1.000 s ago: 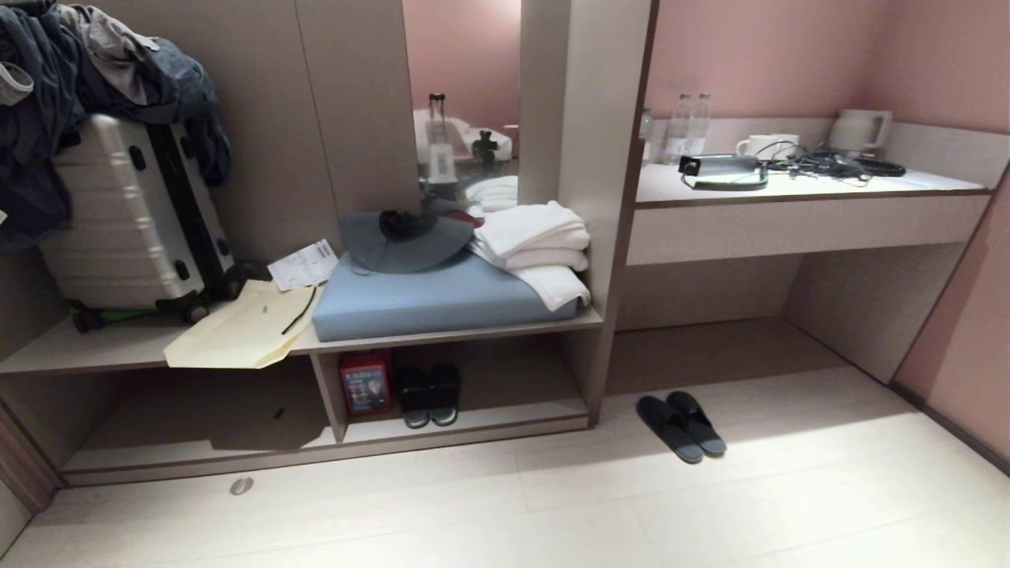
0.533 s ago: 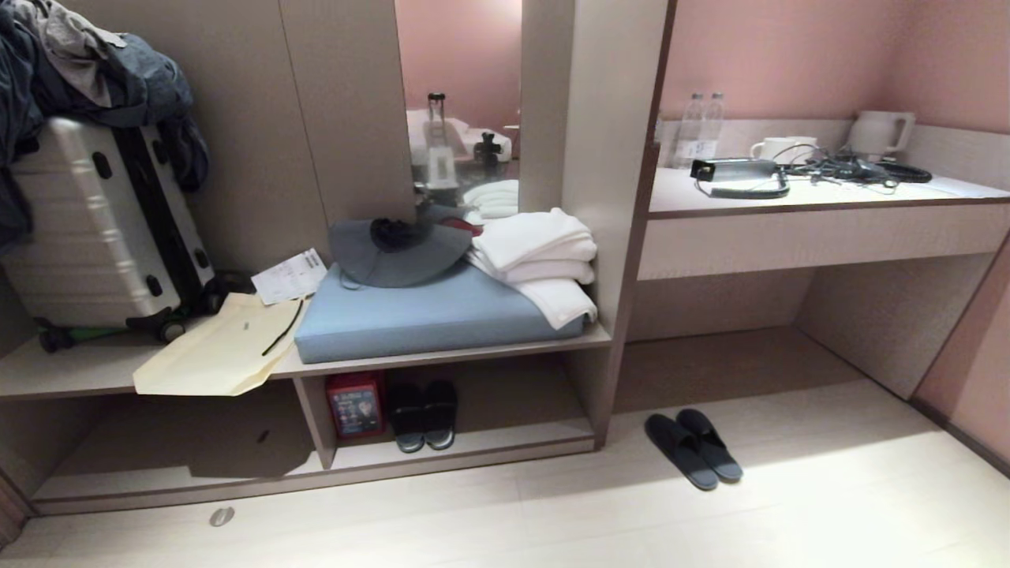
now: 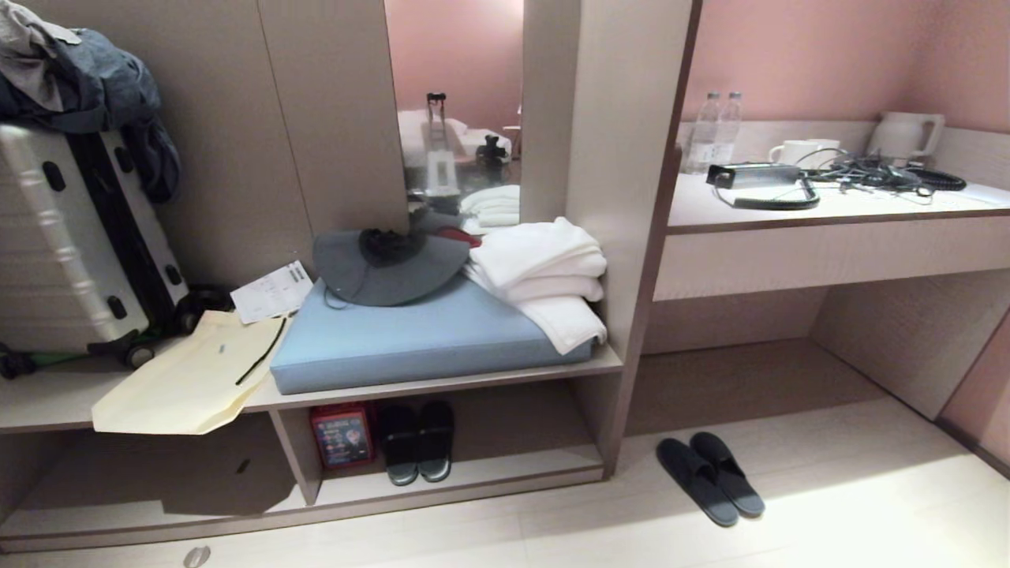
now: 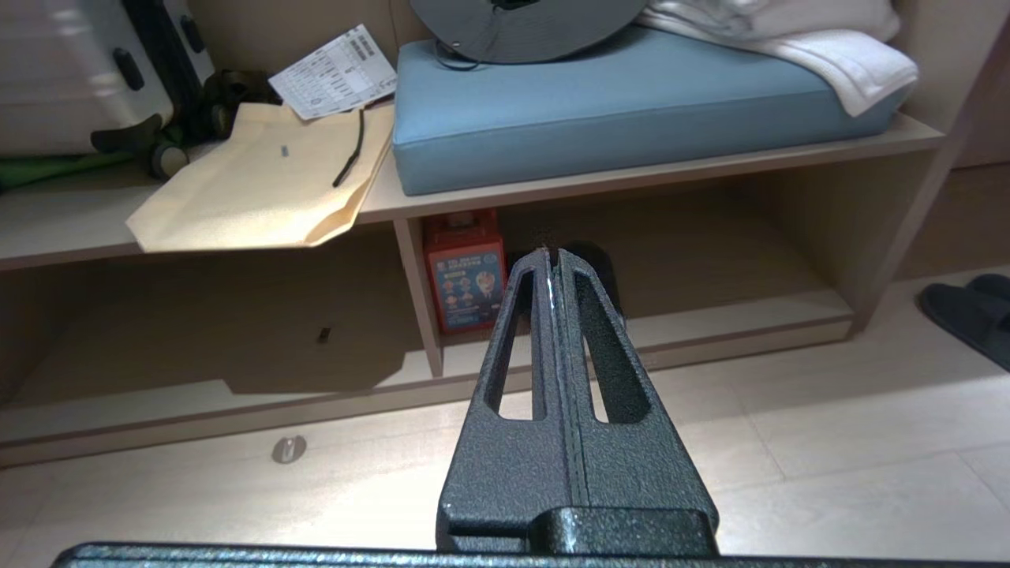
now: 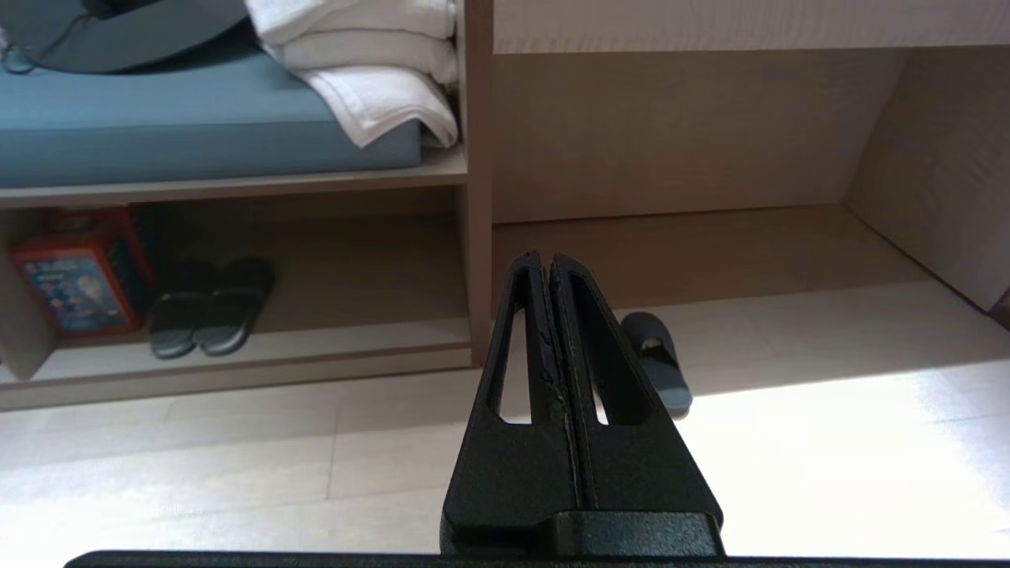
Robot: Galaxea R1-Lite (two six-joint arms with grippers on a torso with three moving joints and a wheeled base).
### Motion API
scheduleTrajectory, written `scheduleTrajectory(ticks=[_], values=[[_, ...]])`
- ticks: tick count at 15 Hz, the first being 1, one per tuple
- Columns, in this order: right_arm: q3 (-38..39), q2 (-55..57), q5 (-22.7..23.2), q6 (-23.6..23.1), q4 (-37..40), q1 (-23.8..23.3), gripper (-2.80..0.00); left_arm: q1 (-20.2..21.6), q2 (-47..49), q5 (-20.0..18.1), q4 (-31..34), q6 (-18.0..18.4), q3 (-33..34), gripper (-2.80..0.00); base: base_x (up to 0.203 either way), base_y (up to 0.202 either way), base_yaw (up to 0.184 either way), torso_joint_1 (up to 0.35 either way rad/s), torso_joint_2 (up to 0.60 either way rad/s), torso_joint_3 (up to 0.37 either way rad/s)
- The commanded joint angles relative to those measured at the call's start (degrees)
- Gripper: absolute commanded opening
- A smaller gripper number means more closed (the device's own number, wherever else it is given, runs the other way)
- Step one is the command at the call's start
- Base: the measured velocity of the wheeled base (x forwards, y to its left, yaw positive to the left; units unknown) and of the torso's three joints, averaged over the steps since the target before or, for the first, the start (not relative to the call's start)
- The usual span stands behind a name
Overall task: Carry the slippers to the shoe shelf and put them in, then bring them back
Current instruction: Pick up the slippers on the floor
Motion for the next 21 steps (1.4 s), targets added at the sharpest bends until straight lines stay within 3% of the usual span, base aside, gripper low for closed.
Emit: scheduleTrajectory(ticks=[1,8,15,21], values=[[0.0,-0.1,0.0,0.0,0.0,0.0,-2.80,0.0,0.0,0.0,0.1,0.0,0.0,-2.80,0.198,0.000,0.001,0.007,0.00,0.002],[0.0,0.0,0.0,-0.1,0.1,0.0,-2.80,0.0,0.0,0.0,-0.7,-1.3,0.3,-2.80,0.182,0.000,-0.002,0.005,0.00,0.001],[0.0,-0.1,0.1,-0.1,0.0,0.0,-2.80,0.0,0.0,0.0,-0.7,-1.5,0.3,-2.80,0.000,-0.007,0.001,0.000,0.00,0.000],[0.0,-0.1,0.0,-0.1,0.1,0.0,-2.80,0.0,0.0,0.0,-0.7,-1.5,0.3,-2.80,0.000,-0.175,-0.001,0.001,0.00,0.003]])
